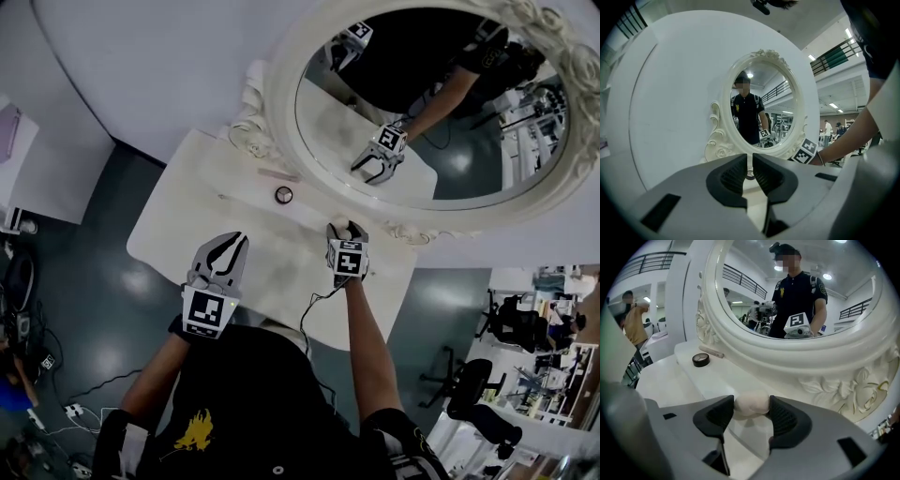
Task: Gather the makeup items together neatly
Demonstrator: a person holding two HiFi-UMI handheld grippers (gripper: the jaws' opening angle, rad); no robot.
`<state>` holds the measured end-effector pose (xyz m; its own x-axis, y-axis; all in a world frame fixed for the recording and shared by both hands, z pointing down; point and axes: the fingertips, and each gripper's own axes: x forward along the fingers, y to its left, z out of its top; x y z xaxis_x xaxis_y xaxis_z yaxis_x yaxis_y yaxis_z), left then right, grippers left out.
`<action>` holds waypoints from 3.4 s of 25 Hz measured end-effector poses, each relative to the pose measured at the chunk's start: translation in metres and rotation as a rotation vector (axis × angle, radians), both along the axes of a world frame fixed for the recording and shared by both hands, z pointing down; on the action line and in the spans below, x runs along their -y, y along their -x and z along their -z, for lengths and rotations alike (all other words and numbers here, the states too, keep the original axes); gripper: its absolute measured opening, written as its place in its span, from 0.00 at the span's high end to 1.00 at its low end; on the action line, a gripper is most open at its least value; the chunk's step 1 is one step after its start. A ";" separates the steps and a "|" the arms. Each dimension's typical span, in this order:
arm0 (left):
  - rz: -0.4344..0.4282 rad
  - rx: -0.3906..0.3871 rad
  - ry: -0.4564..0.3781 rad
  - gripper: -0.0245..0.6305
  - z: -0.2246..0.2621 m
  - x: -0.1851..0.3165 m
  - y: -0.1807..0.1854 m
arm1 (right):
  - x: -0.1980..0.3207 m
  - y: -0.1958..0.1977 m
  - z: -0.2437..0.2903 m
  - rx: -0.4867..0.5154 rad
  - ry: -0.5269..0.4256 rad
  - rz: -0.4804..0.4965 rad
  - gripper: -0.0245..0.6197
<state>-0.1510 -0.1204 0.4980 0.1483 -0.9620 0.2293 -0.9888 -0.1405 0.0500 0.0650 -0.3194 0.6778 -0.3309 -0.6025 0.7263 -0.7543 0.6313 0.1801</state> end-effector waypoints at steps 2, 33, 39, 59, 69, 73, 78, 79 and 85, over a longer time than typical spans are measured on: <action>0.002 0.002 0.001 0.89 0.001 0.000 0.000 | -0.001 -0.003 0.002 0.003 -0.005 -0.006 0.57; -0.020 0.020 0.060 0.89 -0.017 -0.048 0.006 | -0.179 0.060 -0.074 0.360 0.510 0.013 0.59; -0.013 0.021 0.050 0.89 -0.014 -0.041 -0.002 | -0.191 0.064 -0.089 0.313 0.555 0.069 0.59; -0.031 0.028 0.051 0.89 -0.011 -0.041 -0.003 | -0.157 0.039 -0.070 0.260 0.376 0.019 0.48; -0.049 0.015 0.045 0.89 -0.014 -0.040 -0.013 | -0.151 0.031 -0.049 0.292 0.278 0.031 0.49; -0.028 0.011 0.047 0.89 -0.020 -0.038 -0.001 | -0.143 0.014 -0.035 0.273 0.215 0.016 0.49; -0.022 0.023 0.063 0.89 -0.028 -0.043 0.005 | -0.104 -0.022 -0.010 0.232 0.069 -0.061 0.49; -0.022 0.023 0.062 0.89 -0.027 -0.042 0.003 | -0.089 -0.033 -0.003 0.230 0.038 -0.091 0.50; -0.013 0.005 0.046 0.89 -0.024 -0.043 -0.007 | -0.017 -0.069 0.019 0.178 -0.072 -0.182 0.50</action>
<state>-0.1441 -0.0774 0.5215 0.1591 -0.9485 0.2738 -0.9872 -0.1508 0.0514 0.1337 -0.3020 0.6589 -0.3308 -0.7120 0.6194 -0.8781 0.4726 0.0744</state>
